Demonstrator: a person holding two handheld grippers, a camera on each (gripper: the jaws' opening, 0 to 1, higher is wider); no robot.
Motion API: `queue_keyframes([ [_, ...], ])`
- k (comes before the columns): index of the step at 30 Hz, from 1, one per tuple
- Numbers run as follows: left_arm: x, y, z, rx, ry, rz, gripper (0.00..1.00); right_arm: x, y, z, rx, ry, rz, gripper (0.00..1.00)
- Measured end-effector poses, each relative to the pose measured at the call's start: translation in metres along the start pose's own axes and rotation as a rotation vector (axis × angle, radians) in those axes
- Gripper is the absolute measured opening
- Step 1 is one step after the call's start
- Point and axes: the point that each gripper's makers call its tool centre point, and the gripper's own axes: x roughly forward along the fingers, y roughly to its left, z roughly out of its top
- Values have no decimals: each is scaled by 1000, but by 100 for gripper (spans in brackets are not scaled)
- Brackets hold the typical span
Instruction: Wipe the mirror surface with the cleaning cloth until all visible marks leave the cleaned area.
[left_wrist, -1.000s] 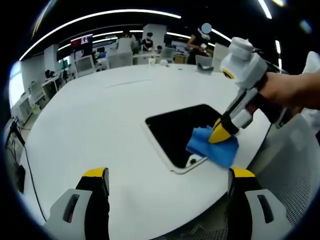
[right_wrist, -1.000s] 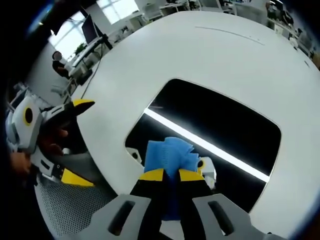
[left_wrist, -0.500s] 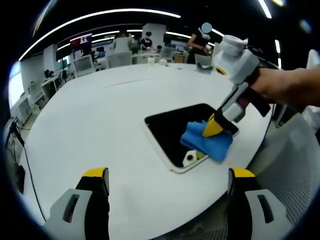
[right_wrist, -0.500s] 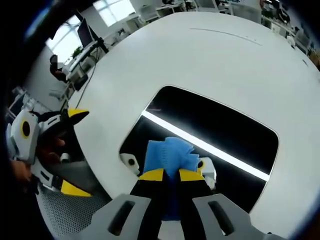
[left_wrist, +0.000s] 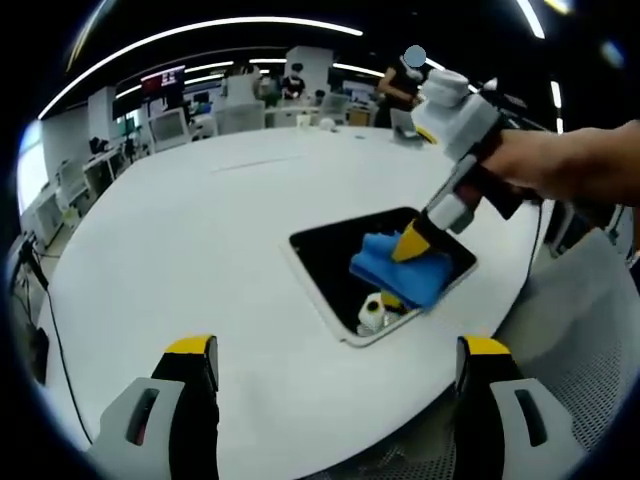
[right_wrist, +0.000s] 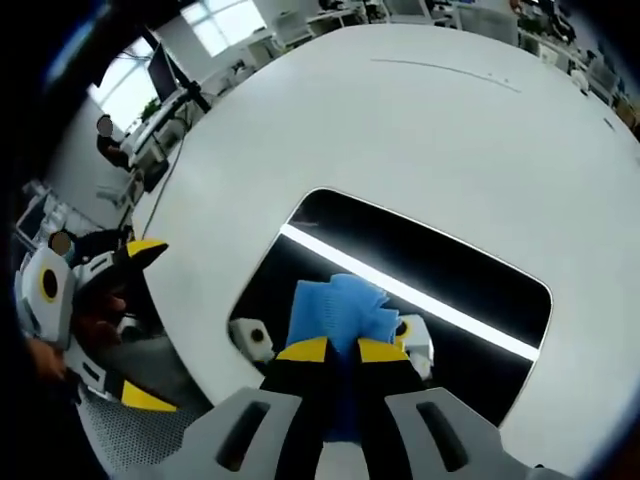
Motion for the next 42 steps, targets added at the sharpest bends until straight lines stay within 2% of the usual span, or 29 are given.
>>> queue_keyframes([
  [9,0,1,0,-3,-1,6,99,3,-7,11,-3,-2,-11,4],
  [15,0,1,0,-2,0,6,99,-2,-7,16,1,-6,-16,4],
  [39,2,6,-2,-1,5,21,99,17,-42,62,57,-13,-35,4],
  [42,2,6,-2,2,7,20,99,17,-45,65,40,-7,-48,4],
])
